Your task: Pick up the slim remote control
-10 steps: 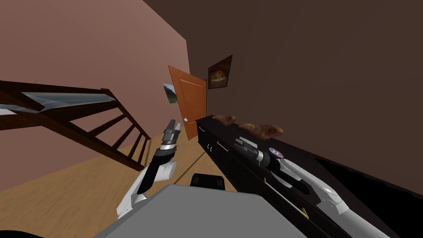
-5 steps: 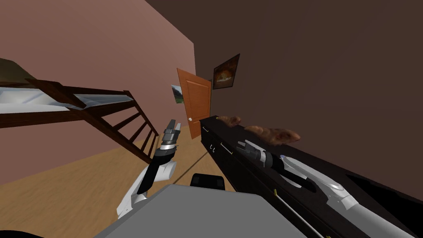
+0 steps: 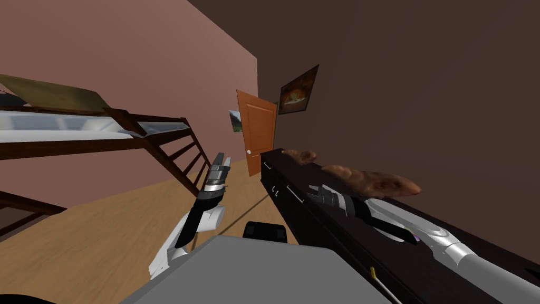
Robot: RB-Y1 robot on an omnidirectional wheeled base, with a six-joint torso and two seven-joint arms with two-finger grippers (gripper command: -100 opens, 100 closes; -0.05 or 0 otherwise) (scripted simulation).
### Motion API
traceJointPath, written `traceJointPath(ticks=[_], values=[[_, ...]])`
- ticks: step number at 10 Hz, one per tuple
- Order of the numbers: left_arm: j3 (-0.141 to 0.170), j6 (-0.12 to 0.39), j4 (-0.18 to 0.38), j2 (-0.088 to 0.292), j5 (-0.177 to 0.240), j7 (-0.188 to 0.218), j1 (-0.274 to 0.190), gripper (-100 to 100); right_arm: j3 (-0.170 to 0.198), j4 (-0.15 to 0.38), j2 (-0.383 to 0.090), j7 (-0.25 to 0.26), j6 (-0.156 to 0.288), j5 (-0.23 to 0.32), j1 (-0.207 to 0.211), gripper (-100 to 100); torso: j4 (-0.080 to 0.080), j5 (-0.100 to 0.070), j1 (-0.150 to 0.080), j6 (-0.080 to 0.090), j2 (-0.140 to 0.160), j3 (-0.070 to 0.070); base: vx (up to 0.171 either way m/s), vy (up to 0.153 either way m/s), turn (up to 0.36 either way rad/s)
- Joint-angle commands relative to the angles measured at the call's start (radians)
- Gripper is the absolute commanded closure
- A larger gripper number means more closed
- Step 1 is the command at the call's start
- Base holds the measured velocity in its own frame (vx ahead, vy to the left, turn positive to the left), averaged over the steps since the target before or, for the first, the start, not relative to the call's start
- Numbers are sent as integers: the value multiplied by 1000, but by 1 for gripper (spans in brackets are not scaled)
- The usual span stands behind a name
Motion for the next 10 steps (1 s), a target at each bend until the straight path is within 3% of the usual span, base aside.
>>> traceJointPath(ticks=[1, 4, 7, 9, 10], values=[[0, 0, 0, 0, 0, 0, 0, 0, 25, 50, -50, -8, -18, 14, 0, -100, 0, 0, 0, 0, 0, 0, 27, 15, 247], [0, 0, 0, 0, 0, 0, 0, 0, 51, 126, -128, -13, -29, 28, 3, -100, 0, 0, 0, -1, -1, 0, 32, 1, 174], [0, 0, 0, 0, 0, 0, 0, 0, 108, 217, -217, -23, -49, 52, 13, -100, 0, 0, -1, 1, 0, 0, 30, -4, 193], [0, 0, 0, 0, 0, 0, 0, 0, 108, 228, -221, -23, -49, 52, 13, -100, 0, 0, -1, 1, 0, 0, 21, -7, 41], [0, 0, 0, 0, 0, 0, 0, 0, 139, 279, -262, -29, -58, 63, 20, -100, 0, 0, -1, 1, 1, 1, 17, 2, 183]])
